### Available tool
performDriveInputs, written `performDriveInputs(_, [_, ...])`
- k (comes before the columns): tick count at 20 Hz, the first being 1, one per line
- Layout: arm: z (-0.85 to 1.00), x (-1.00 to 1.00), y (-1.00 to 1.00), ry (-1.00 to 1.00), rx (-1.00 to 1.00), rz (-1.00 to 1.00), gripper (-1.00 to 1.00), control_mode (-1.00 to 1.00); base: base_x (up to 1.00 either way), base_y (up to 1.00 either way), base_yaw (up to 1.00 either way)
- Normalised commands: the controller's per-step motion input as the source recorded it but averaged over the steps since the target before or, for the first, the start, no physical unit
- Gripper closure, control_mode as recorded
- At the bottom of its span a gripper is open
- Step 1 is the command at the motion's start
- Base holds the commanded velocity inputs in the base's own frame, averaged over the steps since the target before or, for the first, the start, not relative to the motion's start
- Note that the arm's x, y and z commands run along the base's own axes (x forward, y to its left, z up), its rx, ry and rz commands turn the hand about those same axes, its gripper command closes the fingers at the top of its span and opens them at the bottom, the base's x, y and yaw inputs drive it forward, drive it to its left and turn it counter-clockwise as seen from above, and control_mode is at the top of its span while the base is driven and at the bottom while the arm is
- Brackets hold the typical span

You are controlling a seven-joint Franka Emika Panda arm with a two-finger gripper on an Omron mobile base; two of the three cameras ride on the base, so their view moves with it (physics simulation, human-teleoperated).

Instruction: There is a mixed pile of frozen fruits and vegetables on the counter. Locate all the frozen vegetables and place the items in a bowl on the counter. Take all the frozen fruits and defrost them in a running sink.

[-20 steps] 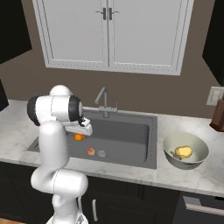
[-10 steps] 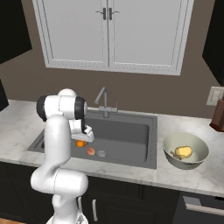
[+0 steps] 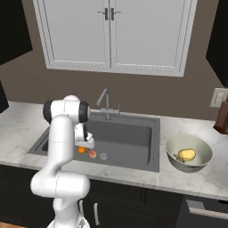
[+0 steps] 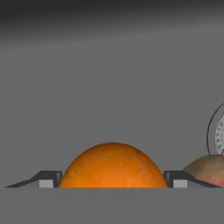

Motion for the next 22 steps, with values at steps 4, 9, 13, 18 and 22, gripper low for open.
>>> performDriveInputs(4, [-0.44,0.45,0.01,-0.06,0.00,0.00,1.00,-1.00,0.00,0.00,0.00])
performDriveInputs(9, [-0.42,0.34,0.10,-0.05,0.00,0.00,1.00,-1.00,0.00,0.00,0.00])
performDriveInputs(13, [-0.42,0.29,0.13,-0.04,0.00,0.00,1.00,-1.00,0.00,0.00,0.00])
performDriveInputs(18, [-0.26,0.10,0.11,-0.01,0.00,0.00,-1.00,-1.00,0.00,0.00,0.00])
performDriveInputs(22, [0.02,-0.03,-0.08,0.07,0.00,0.00,-1.00,-1.00,0.00,0.00,0.00])
